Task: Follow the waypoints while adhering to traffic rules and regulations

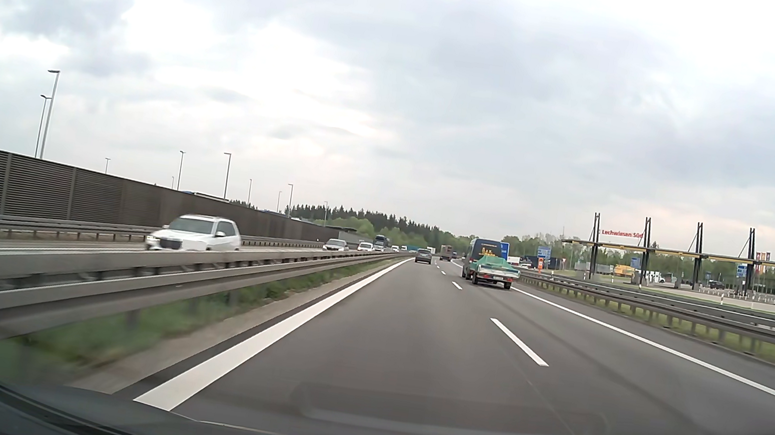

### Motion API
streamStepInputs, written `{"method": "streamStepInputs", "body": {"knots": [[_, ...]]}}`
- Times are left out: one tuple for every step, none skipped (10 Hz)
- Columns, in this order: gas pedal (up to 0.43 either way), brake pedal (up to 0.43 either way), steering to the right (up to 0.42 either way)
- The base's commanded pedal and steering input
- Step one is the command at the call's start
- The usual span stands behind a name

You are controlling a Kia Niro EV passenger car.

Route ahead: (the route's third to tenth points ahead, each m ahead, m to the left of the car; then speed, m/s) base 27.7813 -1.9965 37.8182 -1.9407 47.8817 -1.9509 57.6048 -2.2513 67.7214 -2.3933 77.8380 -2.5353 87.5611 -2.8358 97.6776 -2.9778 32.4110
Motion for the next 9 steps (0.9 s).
{"method": "streamStepInputs", "body": {"knots": [[0.220, 0.000, 0.001], [0.209, 0.000, 0.001], [0.209, 0.000, 0.001], [0.197, 0.000, 0.001], [0.189, 0.000, 0.001], [0.189, 0.000, 0.001], [0.189, 0.000, 0.001], [0.189, 0.000, 0.001], [0.189, 0.000, 0.001]]}}
